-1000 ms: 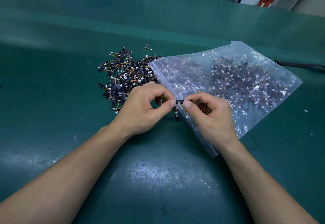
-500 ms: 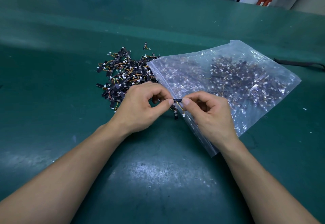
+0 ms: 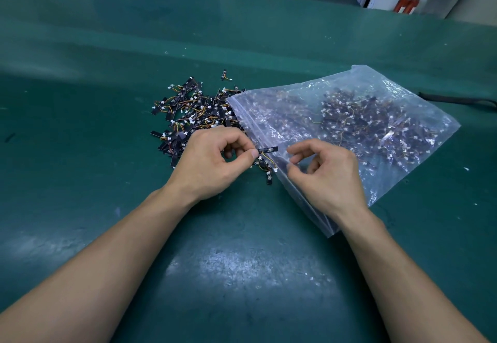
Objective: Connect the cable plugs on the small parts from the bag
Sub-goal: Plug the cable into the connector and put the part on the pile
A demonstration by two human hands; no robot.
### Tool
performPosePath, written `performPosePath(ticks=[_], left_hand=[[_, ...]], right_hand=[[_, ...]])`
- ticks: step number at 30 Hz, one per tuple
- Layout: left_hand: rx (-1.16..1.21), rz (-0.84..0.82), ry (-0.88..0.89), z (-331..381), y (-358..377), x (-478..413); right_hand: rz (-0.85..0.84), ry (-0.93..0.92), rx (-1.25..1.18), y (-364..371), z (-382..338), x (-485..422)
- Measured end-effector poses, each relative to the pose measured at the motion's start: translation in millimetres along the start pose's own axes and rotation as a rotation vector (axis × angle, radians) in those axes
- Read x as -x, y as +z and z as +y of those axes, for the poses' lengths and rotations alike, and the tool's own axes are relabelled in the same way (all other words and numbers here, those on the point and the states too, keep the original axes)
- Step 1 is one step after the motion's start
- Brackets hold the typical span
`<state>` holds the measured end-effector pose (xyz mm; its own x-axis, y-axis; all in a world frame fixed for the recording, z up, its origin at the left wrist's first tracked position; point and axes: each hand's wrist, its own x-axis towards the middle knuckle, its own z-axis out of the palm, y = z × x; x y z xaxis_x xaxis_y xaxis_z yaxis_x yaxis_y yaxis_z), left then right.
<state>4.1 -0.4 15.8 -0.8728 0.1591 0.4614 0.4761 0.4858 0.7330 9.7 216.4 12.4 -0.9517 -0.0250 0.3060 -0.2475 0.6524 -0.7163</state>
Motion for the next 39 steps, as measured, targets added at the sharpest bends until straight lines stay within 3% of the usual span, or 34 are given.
performPosePath(ticks=[7, 16, 22, 29, 33, 36, 39], left_hand=[[-0.134, -0.039, -0.046, 1.7, 4.2, -3.7], [-0.554, -0.054, -0.012, 33.7, 54.8, -42.5], [-0.588, -0.067, -0.101, 42.6, 98.5, -63.7], [-0.55, -0.09, 0.023, 24.5, 60.2, -44.9], [-0.511, -0.031, -0.014, 3.1, 13.2, -26.6], [-0.498, -0.104, -0.005, -6.3, -4.6, -13.1], [-0.514, -0.23, 0.082, -5.9, -4.9, -5.1]], right_hand=[[0.163, 0.018, -0.134, -8.2, -5.4, -1.9], [0.346, -0.131, -0.163, -13.3, -13.6, 0.1], [0.367, -0.126, -0.189, -14.2, -12.3, -1.6], [0.273, -0.116, -0.164, -9.2, -10.0, 0.5], [0.124, -0.052, -0.1, -4.7, -5.5, 0.1], [-0.044, -0.002, 0.016, 3.0, -3.3, 1.8], [-0.089, 0.006, 0.043, 7.0, -1.8, 2.2]])
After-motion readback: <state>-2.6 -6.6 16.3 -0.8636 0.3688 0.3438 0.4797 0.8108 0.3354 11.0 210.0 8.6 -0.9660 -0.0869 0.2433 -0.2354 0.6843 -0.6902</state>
